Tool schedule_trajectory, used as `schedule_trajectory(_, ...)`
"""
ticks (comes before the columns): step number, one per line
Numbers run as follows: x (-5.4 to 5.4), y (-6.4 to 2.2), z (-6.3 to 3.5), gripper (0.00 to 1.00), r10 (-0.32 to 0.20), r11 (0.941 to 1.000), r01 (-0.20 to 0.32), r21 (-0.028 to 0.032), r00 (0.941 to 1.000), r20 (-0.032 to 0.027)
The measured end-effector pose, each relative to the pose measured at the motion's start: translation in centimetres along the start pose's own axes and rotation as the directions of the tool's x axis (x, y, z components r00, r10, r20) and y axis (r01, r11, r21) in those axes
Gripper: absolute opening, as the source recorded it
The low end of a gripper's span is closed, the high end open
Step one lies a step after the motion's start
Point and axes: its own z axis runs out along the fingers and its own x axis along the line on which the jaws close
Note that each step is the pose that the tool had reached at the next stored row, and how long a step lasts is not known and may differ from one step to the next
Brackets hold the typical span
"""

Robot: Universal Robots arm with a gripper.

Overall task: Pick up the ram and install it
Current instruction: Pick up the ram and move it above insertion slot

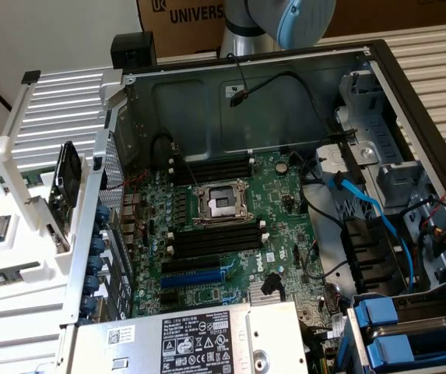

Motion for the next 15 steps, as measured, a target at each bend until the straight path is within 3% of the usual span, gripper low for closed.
schedule_trajectory(10, 0.01, 0.01, 0.00, 0.11, 0.000, 1.0000, 0.000, 0.0001, 1.0000, 0.0000)
schedule_trajectory(15, 0.03, 0.02, 0.00, 0.11, -0.080, 0.9968, 0.080, -0.0038, 0.9968, -0.0022)
